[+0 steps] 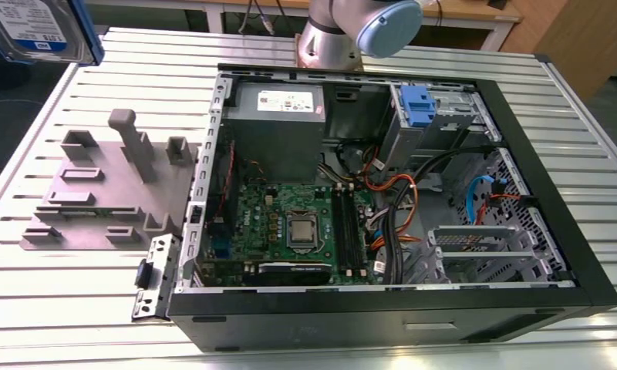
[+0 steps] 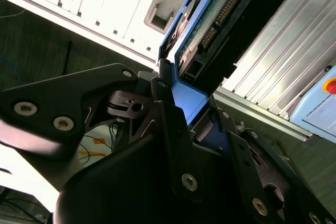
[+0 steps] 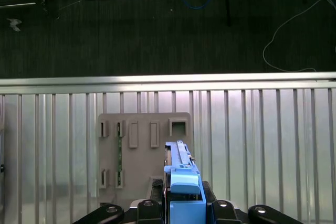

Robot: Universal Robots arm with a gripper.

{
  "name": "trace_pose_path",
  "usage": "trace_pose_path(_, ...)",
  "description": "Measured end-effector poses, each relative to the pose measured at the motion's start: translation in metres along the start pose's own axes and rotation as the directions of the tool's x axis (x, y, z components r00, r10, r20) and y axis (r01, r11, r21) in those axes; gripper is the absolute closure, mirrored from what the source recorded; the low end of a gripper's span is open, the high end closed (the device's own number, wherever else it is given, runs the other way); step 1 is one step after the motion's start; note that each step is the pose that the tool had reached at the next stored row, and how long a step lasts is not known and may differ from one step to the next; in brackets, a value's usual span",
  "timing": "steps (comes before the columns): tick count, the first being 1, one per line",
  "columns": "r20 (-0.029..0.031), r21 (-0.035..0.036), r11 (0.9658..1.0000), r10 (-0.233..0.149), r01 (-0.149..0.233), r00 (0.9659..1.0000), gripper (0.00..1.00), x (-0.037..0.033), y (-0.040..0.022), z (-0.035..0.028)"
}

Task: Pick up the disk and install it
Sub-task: 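Pick up the disk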

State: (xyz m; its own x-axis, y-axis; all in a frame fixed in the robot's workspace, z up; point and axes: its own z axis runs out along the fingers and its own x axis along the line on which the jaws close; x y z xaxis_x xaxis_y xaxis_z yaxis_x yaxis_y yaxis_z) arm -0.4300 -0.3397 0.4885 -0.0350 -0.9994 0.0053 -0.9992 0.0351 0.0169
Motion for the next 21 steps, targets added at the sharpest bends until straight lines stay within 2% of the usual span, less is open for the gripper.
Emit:
trace_pose_path(9,0.0000,-0.0001,1.0000,0.000,0.000,1.0000,0.63,-0.0001,-0.0015,0.0000)
trace_pose_path(21,0.0000,0.0000,1.0000,0.000,0.000,1.0000,0.63,-0.0003,-0.0080,-0.0001)
